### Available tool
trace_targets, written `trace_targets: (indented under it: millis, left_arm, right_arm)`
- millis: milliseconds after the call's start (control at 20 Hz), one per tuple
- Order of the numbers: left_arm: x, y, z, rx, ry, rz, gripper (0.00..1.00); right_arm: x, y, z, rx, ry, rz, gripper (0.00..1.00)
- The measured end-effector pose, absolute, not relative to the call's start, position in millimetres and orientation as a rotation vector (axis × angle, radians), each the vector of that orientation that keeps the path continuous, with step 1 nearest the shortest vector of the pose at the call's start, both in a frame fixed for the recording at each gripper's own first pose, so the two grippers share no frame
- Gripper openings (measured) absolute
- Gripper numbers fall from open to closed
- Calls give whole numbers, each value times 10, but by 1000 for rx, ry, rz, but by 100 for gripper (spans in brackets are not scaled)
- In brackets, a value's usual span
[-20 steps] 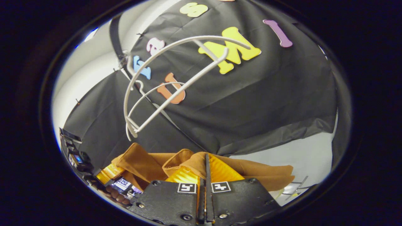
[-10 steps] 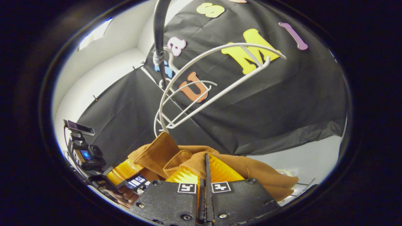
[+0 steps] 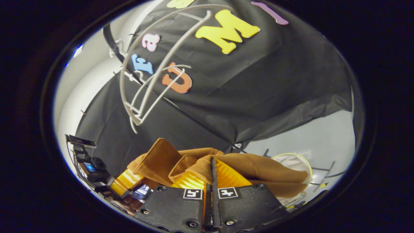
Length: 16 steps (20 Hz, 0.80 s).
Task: Grasp the clothes on the hanger with both hands and then place them into the laundry hamper below.
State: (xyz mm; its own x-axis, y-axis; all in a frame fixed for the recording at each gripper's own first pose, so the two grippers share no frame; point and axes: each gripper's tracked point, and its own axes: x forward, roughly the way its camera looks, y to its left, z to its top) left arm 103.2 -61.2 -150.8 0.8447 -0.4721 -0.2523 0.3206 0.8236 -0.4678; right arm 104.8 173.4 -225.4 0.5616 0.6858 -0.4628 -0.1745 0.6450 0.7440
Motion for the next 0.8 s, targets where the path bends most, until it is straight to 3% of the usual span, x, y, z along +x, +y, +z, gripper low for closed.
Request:
trace_targets:
  millis: [350,800]
  left_arm:
    - [1049,-654,-2585,-451,577,-405,1]
    - [984,-792,-3307,-446,802,-350,1]
  right_arm:
    - [1107,1578,-3282,631,987,398,4]
    - [1127,1492,-4221,492,1171,254,5]
